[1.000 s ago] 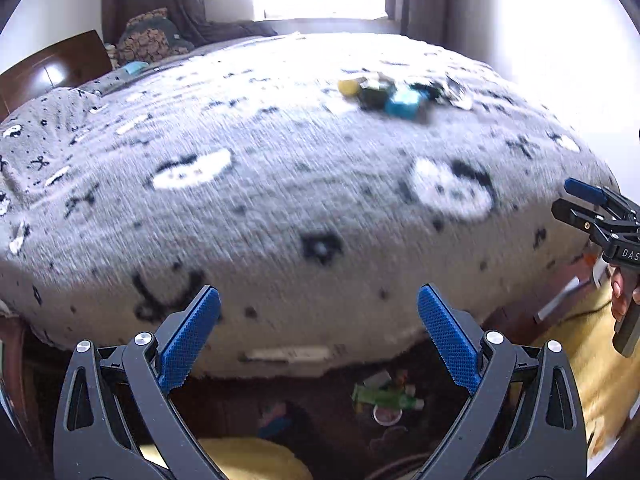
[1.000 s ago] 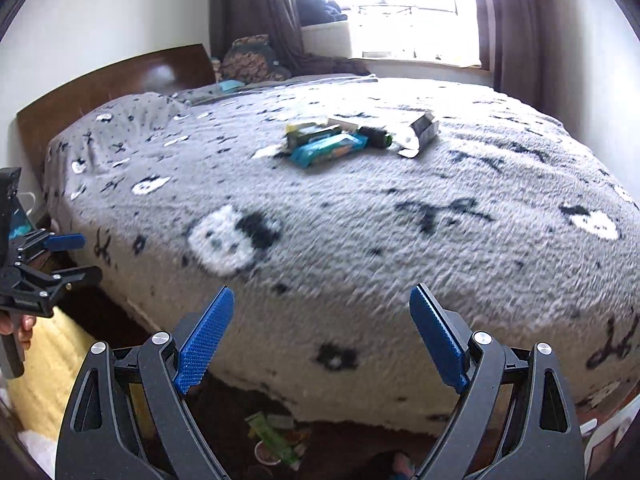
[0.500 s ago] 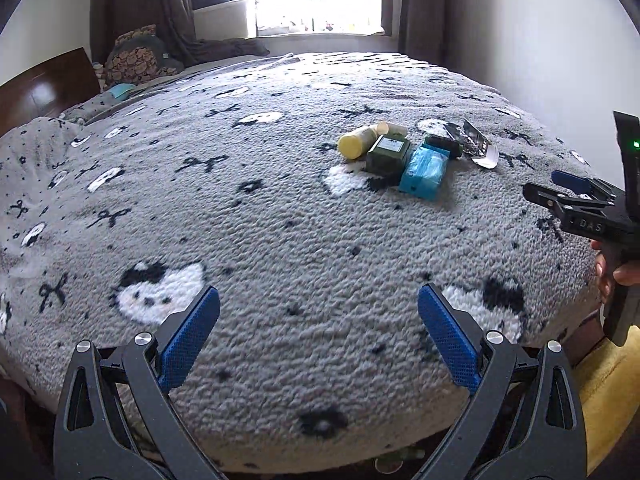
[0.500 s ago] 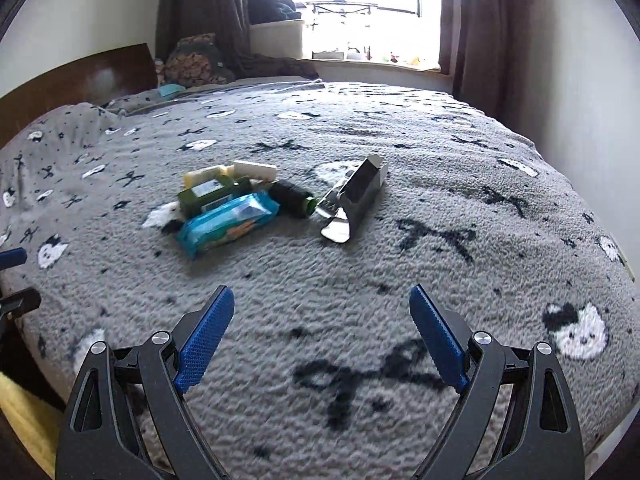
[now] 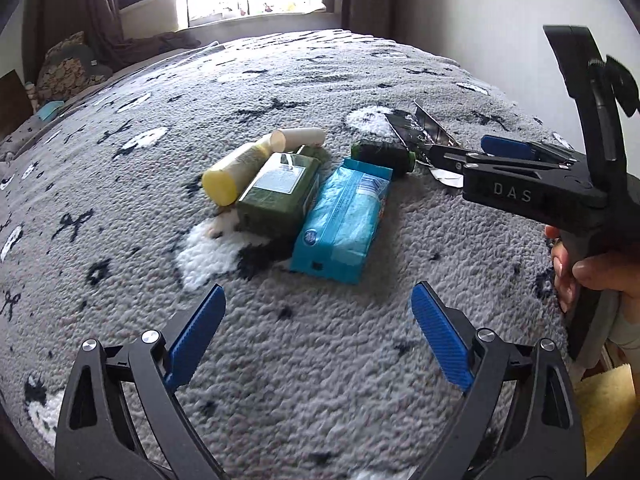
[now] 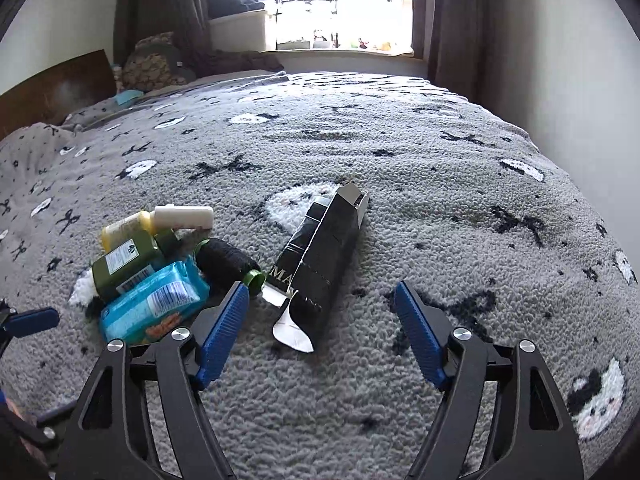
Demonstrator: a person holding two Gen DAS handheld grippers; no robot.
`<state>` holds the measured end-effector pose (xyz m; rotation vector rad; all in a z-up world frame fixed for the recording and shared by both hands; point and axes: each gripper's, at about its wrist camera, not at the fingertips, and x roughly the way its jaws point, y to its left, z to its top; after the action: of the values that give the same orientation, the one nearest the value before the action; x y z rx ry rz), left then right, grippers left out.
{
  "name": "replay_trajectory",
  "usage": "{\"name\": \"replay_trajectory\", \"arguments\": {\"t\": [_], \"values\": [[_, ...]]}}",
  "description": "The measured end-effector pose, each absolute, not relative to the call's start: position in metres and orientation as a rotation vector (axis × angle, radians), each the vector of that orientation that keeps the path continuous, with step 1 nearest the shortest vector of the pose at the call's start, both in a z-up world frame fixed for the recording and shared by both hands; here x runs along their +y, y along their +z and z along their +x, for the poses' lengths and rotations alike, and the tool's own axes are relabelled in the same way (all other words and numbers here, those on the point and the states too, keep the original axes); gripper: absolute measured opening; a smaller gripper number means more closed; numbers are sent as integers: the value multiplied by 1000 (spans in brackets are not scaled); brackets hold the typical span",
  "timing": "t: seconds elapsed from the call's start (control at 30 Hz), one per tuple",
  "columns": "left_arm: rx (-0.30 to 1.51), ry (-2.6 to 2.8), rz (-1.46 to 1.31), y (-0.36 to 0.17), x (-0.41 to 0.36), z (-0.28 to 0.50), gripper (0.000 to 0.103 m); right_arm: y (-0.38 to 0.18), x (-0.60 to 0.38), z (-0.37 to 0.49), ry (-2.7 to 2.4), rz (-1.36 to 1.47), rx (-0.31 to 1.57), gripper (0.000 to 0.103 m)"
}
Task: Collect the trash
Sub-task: 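Grasp the blue wipes pack with the left tool while the right tool grasps the black box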
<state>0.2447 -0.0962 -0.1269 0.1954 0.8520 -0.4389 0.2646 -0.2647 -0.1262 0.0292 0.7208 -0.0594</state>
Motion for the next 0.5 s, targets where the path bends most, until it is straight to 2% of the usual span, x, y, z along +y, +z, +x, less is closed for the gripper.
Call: {"name": "replay_trajectory", "arguments": {"t": [0.1, 0.2, 0.23, 0.37, 0.5], "values": [[882, -428, 201, -138, -108, 259, 83, -130, -271, 275, -87, 72, 754, 60], [884, -421, 197, -142, -117, 270, 83, -132, -280, 280, -103, 116, 768, 53], [883, -423, 192, -141, -118, 273, 83, -132, -282, 282, -104, 122, 768, 48], [887, -439, 175, -138, -125, 286, 71, -136, -287, 292, -96, 128, 790, 33], [898, -445, 176, -138, -131, 294, 53, -136, -285, 292, -80, 119, 797, 10]]}}
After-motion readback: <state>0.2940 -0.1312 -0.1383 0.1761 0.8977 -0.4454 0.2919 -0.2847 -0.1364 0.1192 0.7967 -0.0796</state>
